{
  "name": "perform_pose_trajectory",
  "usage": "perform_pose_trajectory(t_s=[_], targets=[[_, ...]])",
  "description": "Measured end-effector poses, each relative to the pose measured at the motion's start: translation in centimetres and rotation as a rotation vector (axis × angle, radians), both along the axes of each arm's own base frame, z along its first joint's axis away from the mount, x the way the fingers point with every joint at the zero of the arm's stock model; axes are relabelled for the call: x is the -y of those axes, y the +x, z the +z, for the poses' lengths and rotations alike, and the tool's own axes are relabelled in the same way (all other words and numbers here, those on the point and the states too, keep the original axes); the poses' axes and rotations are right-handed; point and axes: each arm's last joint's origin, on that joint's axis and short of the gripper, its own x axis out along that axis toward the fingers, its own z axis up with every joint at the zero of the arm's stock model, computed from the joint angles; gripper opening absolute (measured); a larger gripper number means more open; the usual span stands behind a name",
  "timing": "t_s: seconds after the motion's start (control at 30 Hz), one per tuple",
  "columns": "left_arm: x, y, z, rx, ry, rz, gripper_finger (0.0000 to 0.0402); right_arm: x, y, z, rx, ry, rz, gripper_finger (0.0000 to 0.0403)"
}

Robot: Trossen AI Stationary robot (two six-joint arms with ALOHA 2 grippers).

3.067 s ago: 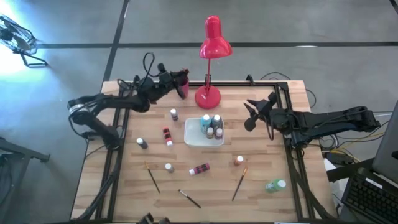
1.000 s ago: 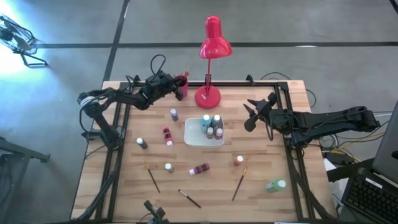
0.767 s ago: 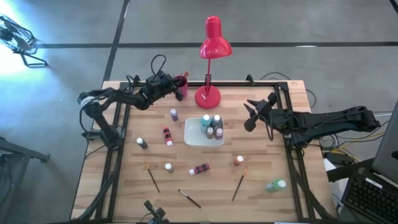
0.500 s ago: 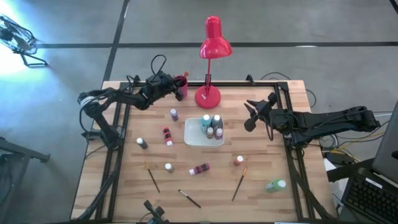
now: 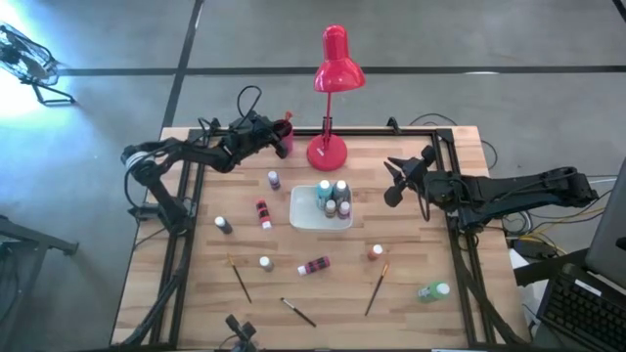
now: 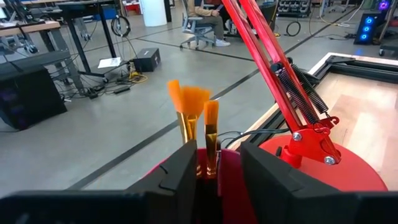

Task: Pick & Place Paint Supplies
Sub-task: Put the gold paint brush into the red cup

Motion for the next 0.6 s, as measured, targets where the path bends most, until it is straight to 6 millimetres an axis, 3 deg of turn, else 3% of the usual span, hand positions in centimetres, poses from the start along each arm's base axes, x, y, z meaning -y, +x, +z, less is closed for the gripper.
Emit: perform_pose_trajectory(t_s=[0.13, 0.4, 0.6], targets=[[0.0, 0.0, 1.7, 0.042, 0.036, -0.004, 0.0131, 0.0, 0.0, 0.0, -0.001, 0.0, 0.001, 0.0087], [1.4, -0.7, 8.0, 0.175, 0.104, -0.166, 0.0133, 0.0, 0.0, 0.0, -0.005, 0.0, 0.001, 0.011], [4.2, -2.7, 10.8, -0.035, -0.114, -0.387, 0.0133, 0.0, 0.0, -0.1, -0.011, -0.001, 0.001, 0.0124]])
